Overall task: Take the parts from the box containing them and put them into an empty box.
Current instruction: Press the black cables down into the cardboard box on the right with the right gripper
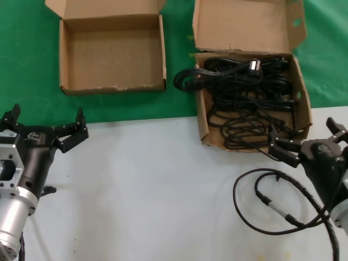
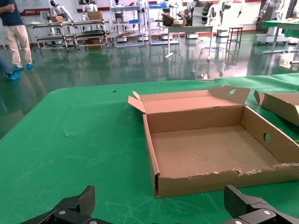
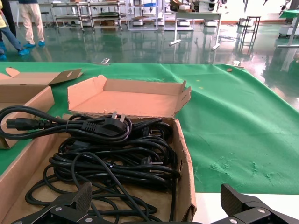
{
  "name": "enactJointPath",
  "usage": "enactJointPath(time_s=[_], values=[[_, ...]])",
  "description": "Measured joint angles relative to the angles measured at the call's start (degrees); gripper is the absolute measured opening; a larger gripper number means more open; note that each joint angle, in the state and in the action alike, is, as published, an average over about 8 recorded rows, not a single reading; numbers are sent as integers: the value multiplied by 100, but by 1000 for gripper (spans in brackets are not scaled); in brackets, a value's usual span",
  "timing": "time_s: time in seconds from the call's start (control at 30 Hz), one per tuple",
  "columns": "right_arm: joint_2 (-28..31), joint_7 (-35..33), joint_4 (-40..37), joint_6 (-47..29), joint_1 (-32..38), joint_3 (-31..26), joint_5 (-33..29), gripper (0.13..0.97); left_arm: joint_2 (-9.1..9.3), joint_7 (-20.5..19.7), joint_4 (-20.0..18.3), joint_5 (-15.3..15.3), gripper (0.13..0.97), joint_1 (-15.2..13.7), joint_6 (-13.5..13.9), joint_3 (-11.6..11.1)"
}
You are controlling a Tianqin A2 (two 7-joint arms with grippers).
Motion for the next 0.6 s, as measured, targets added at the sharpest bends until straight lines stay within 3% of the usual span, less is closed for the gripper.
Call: enactJointPath(time_s=[0.6], values=[[0, 0, 0, 0, 0, 0, 0, 966, 0, 0, 0, 0, 966, 0, 0, 0]])
